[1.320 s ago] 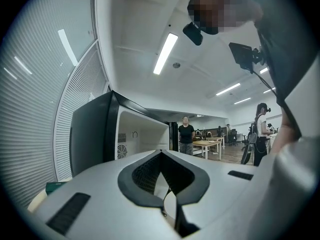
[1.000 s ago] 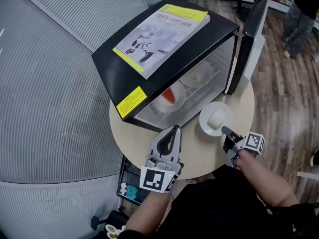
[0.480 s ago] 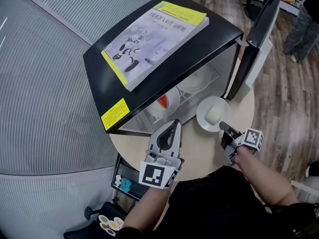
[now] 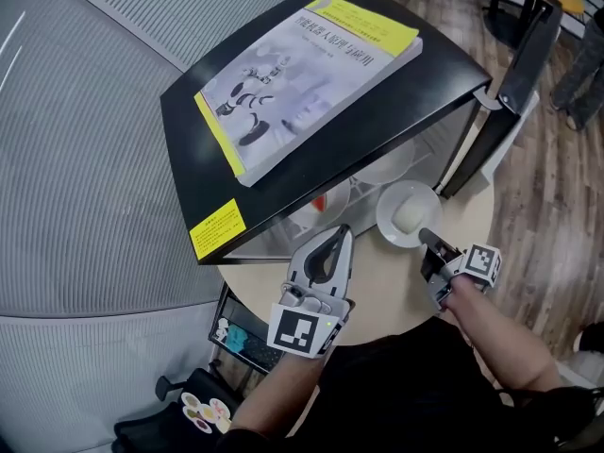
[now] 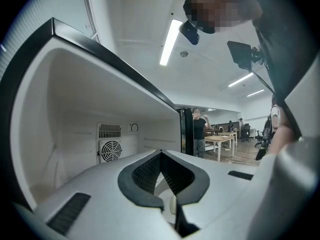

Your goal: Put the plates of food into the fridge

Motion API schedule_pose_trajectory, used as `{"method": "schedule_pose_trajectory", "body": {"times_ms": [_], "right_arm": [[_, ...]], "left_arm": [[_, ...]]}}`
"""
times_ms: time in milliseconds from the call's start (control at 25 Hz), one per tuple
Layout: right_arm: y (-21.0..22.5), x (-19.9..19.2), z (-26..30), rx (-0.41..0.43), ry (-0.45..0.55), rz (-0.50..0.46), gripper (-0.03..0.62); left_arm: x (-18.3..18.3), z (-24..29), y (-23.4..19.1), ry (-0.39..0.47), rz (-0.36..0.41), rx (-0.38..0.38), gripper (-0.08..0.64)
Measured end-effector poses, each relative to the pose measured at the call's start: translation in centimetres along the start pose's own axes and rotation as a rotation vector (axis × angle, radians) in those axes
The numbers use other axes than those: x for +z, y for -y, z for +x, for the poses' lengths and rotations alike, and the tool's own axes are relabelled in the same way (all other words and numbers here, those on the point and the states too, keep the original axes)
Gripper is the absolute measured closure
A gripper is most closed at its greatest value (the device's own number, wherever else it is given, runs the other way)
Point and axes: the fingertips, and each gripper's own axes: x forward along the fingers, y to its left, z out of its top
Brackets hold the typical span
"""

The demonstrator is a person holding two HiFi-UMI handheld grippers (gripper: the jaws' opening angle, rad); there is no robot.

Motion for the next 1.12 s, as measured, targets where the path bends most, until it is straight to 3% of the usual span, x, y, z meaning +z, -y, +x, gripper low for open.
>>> {"method": "schedule_pose_trajectory", "body": {"times_ms": [1120], "right_arm": [[0.8,3.3,8.1,0.011,-0.024,0.036,0.575]], "left_arm": [[-3.2,4.7,-4.4,-0.029,-0.042,0.066,0.558]]}}
